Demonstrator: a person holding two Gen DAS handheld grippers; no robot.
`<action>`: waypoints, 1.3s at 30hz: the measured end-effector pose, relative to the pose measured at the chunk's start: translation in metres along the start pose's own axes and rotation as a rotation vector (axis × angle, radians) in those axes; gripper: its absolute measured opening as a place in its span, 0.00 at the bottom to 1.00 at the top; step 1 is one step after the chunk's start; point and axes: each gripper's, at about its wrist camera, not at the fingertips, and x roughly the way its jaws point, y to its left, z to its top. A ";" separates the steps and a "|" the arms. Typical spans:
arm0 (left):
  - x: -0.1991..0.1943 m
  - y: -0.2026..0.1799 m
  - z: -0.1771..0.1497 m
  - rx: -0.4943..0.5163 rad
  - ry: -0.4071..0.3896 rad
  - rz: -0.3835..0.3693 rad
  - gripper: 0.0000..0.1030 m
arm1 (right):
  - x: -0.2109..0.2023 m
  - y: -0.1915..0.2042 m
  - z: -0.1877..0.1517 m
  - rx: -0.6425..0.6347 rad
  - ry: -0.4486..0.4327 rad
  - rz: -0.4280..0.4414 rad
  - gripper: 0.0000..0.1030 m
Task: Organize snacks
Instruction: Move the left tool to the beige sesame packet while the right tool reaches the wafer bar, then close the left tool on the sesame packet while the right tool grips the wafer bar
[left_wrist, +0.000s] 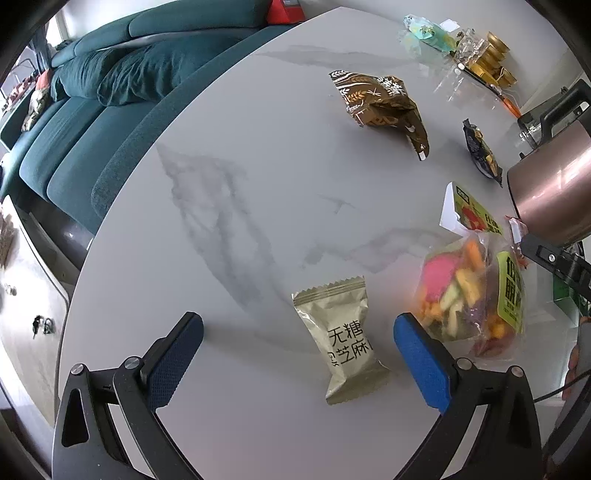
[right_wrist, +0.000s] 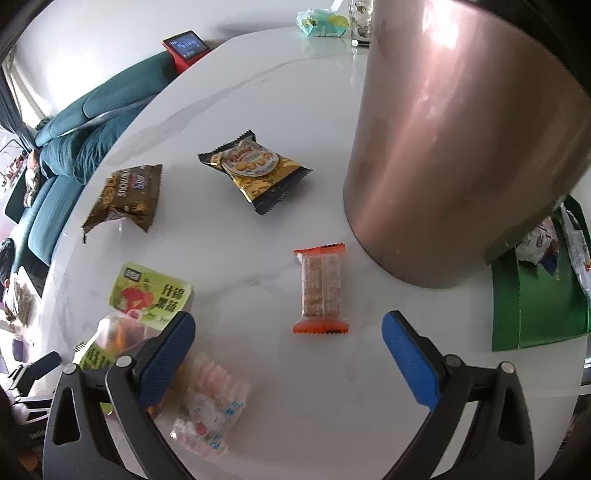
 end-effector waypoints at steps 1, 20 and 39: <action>0.001 -0.001 0.000 0.009 -0.001 0.009 0.98 | 0.003 -0.001 0.001 0.002 0.006 -0.001 1.00; 0.005 -0.014 -0.002 0.137 -0.016 0.082 0.99 | 0.023 0.000 0.006 -0.046 0.040 -0.048 0.80; -0.008 -0.029 -0.002 0.175 0.005 0.066 0.27 | 0.022 0.012 0.004 -0.078 0.035 -0.042 0.03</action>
